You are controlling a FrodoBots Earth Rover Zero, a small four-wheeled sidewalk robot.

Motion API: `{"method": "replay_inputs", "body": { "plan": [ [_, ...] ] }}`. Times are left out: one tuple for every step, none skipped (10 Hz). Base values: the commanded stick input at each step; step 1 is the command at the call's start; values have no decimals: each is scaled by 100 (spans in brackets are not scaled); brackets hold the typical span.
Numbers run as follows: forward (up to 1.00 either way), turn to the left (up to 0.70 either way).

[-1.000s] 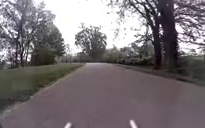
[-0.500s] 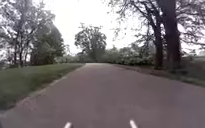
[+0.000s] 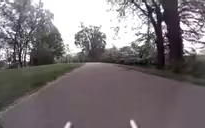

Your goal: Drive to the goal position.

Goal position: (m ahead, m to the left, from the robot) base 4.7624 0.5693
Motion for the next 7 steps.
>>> {"method": "replay_inputs", "body": {
  "plan": [
    [70, 0],
    [70, 0],
    [70, 0],
    [70, 0],
    [70, 0],
    [70, 0],
    [70, 0]
  ]
}}
